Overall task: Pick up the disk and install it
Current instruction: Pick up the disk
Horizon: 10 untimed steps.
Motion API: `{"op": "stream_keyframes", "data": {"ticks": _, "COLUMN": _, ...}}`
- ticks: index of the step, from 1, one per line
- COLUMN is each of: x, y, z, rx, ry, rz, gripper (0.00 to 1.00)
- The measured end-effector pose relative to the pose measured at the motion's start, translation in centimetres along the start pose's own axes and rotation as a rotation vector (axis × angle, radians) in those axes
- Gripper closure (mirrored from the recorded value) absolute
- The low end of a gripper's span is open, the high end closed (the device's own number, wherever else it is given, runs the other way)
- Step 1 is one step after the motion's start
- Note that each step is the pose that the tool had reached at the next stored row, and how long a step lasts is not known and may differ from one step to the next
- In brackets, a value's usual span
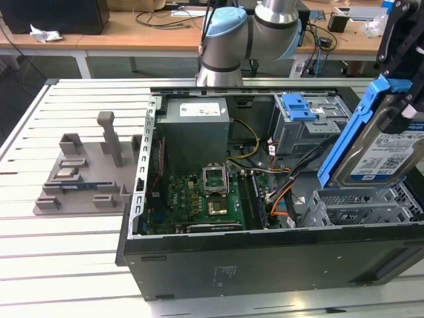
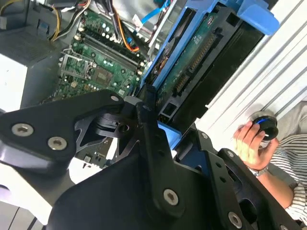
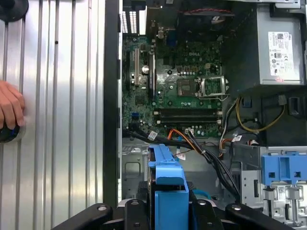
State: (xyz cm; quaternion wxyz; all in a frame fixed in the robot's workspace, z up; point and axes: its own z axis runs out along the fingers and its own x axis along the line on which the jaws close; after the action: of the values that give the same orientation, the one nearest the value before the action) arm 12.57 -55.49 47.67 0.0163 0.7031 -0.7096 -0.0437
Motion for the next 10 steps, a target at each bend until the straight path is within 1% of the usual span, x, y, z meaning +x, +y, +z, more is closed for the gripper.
{"op": "stream_keyframes", "data": {"ticks": 4, "x": 0.02, "y": -0.93, "z": 0.73, "rx": -0.0032, "ry": -0.0001, "rz": 0.000, "gripper": 0.63}}
{"op": "stream_keyframes", "data": {"ticks": 7, "x": 0.02, "y": -1.37, "z": 0.81, "rx": -0.0036, "ry": 0.0001, "rz": 0.000, "gripper": 0.63}}
{"op": "stream_keyframes", "data": {"ticks": 10, "x": 0.02, "y": -1.42, "z": 0.80, "rx": -0.0035, "ry": 0.0000, "rz": 0.000, "gripper": 0.63}}
